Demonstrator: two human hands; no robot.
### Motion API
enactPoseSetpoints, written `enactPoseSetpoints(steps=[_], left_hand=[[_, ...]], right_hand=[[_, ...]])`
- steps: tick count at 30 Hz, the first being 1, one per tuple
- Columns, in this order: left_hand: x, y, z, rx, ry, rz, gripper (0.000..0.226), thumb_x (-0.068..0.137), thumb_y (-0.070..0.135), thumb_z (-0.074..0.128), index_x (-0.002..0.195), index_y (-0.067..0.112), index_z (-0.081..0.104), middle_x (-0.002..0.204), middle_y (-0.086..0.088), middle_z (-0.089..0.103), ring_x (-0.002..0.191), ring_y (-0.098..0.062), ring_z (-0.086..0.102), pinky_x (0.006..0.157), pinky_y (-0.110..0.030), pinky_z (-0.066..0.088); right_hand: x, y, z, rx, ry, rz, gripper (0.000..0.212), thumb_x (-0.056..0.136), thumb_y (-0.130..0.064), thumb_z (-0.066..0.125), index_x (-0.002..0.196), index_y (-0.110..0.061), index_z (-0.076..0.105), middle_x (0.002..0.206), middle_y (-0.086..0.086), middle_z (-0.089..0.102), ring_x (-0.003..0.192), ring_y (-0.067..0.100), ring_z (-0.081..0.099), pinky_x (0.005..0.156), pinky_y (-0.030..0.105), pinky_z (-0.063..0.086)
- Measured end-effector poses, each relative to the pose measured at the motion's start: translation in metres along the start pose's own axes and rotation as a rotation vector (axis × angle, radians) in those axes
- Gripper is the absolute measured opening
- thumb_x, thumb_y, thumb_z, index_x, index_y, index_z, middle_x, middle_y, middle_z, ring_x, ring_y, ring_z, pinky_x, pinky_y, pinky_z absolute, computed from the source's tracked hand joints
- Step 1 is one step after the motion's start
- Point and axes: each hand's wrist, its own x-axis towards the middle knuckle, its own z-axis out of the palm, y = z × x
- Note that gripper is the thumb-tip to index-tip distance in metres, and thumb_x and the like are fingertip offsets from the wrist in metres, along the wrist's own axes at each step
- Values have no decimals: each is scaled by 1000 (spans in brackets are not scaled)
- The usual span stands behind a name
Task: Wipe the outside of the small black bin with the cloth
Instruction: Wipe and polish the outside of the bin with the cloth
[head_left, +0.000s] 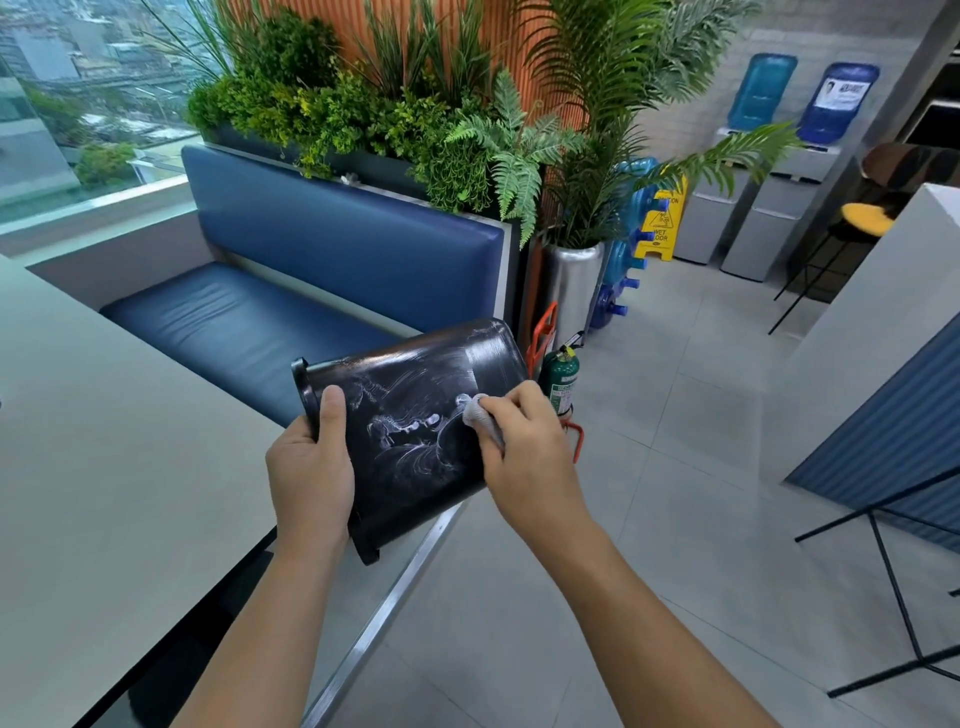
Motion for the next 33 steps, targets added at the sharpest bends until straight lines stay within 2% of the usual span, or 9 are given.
enactPoseSetpoints(steps=[4,6,8,10,13,18,22,26,33], left_hand=[[-2,3,-1,26,-31,51,108,71,100,57,81,-7,52,73,-6,46,70,-21,43,67,-38,41],[-5,6,0,85,-42,102,96,71,103,45,67,8,34,66,0,31,65,-17,31,61,-35,27],[-6,7,3,95,-35,62,95,71,104,43,65,9,38,65,0,36,62,-18,35,60,-37,35],[-3,0,5,34,-28,-34,95,74,100,50,80,6,65,75,-3,58,73,-21,57,80,-49,59],[-1,-4,7,-17,-82,-97,66,88,83,54,98,23,79,94,0,73,93,-21,70,101,-61,57],[-14,10,20,-312,-211,-216,35,114,43,46,126,22,71,121,-8,80,114,-30,76,103,-58,58],[-19,12,24,-424,-243,-274,34,115,40,43,141,29,60,131,-3,76,122,-27,73,104,-56,57],[-19,10,33,-323,-147,-189,31,112,46,45,130,32,66,128,-2,76,124,-26,71,105,-51,57],[-14,16,37,-174,-135,-38,32,105,56,44,99,42,72,108,1,73,110,-24,69,111,-59,50]], right_hand=[[-24,-15,7,28,-63,-79,15,102,-19,65,115,-13,70,98,-2,48,86,17,50,72,32,52],[-31,-10,6,45,-69,-56,21,101,-22,67,119,-14,70,99,-4,49,87,15,51,71,30,53],[-28,1,5,51,-53,4,22,99,-23,68,119,-15,72,100,-6,50,88,14,52,74,30,53],[-21,7,6,42,-33,50,19,99,-21,69,116,-15,73,100,-5,51,89,15,53,77,31,53],[-11,3,10,25,-18,66,21,100,-21,69,118,-14,73,101,-4,51,89,15,52,78,31,53],[-28,-7,22,26,-81,-43,18,99,-18,69,117,-15,71,100,-2,49,89,17,50,75,32,52],[-31,9,22,54,-62,3,17,97,-15,71,114,-17,73,100,-3,50,89,17,51,75,35,53],[-10,4,24,42,23,31,11,98,-12,68,108,-15,74,99,1,54,90,21,51,79,38,51],[-40,-14,29,89,-25,-178,17,96,-6,69,112,-13,70,106,0,58,90,25,52,80,37,50]])
